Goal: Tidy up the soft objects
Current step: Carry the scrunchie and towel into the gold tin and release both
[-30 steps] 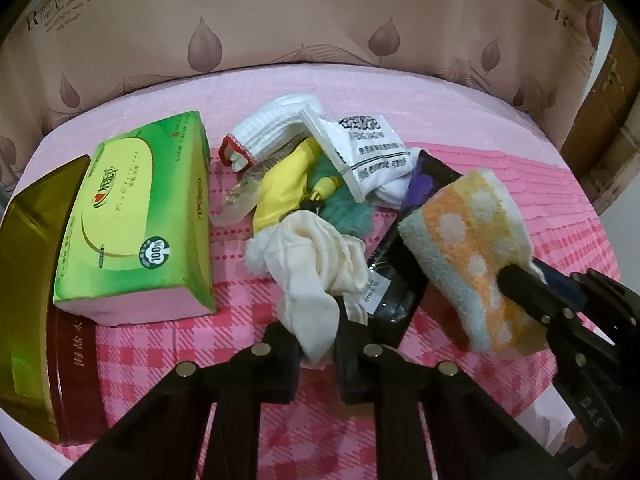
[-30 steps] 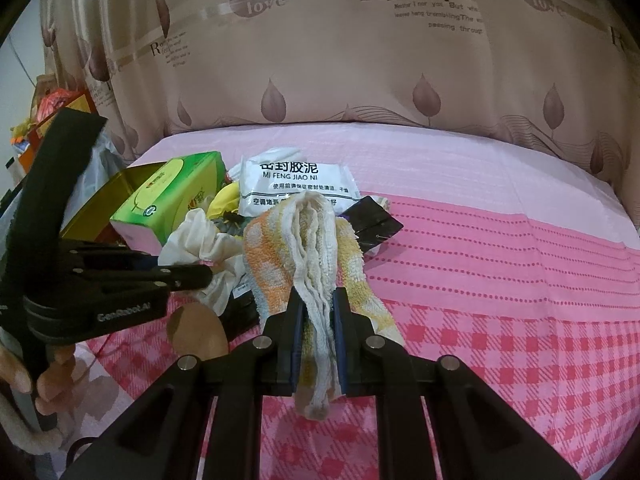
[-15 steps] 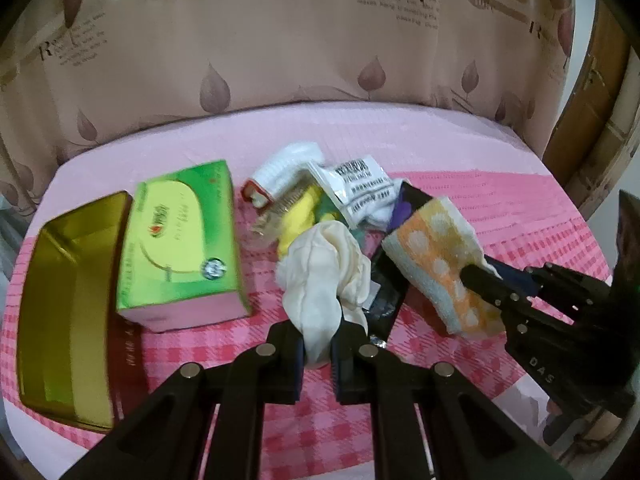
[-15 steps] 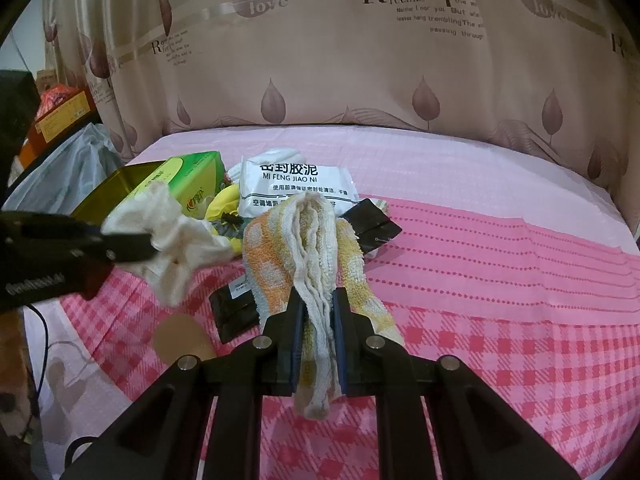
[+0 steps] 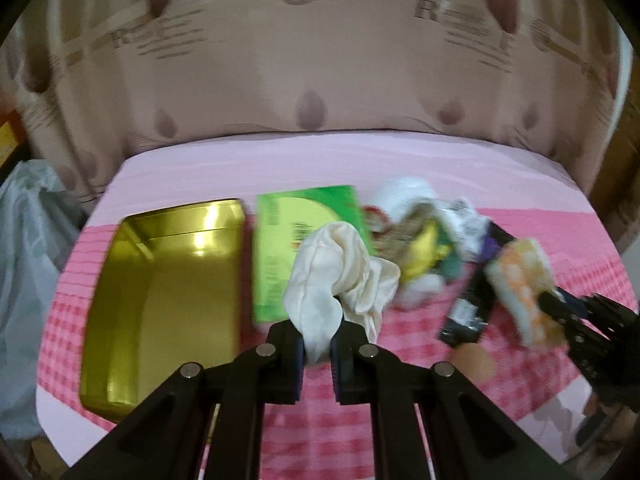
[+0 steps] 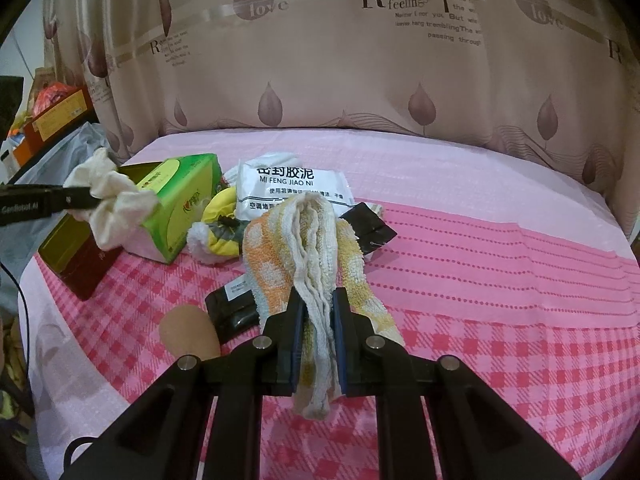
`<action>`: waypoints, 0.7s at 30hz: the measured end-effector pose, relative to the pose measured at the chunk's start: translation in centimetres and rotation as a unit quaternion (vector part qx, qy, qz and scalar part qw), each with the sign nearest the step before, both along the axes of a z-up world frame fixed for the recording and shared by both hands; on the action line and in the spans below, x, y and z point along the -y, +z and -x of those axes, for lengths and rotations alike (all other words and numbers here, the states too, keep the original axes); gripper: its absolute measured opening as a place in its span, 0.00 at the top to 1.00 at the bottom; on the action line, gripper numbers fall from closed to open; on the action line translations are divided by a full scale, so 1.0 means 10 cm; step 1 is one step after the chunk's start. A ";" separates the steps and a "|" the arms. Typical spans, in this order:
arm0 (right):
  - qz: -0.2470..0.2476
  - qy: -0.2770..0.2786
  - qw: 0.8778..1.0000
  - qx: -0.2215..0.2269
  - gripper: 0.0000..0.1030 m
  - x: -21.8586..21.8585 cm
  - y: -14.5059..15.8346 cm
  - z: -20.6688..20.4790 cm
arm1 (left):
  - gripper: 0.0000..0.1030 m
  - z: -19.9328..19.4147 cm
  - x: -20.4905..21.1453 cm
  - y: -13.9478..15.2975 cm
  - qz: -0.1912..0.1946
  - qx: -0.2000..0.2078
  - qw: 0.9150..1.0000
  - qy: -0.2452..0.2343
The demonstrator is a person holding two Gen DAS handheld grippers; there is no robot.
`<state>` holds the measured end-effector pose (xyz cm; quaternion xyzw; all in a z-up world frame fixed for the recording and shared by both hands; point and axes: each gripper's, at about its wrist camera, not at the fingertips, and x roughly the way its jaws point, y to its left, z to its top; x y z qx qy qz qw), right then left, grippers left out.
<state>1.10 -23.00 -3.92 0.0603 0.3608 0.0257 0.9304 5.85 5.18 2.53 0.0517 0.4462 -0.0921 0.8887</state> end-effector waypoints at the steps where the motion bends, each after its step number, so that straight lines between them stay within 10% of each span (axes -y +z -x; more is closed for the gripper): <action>1: 0.002 0.000 1.000 -0.001 0.88 -0.01 0.00 -0.01 | 0.91 -0.03 -0.09 -0.01 -0.002 0.000 1.000 0.011; 21: 0.027 -0.009 1.000 -0.008 0.88 -0.12 -0.04 -0.02 | 0.91 -0.19 -1.20 -0.07 0.002 0.017 0.990 0.137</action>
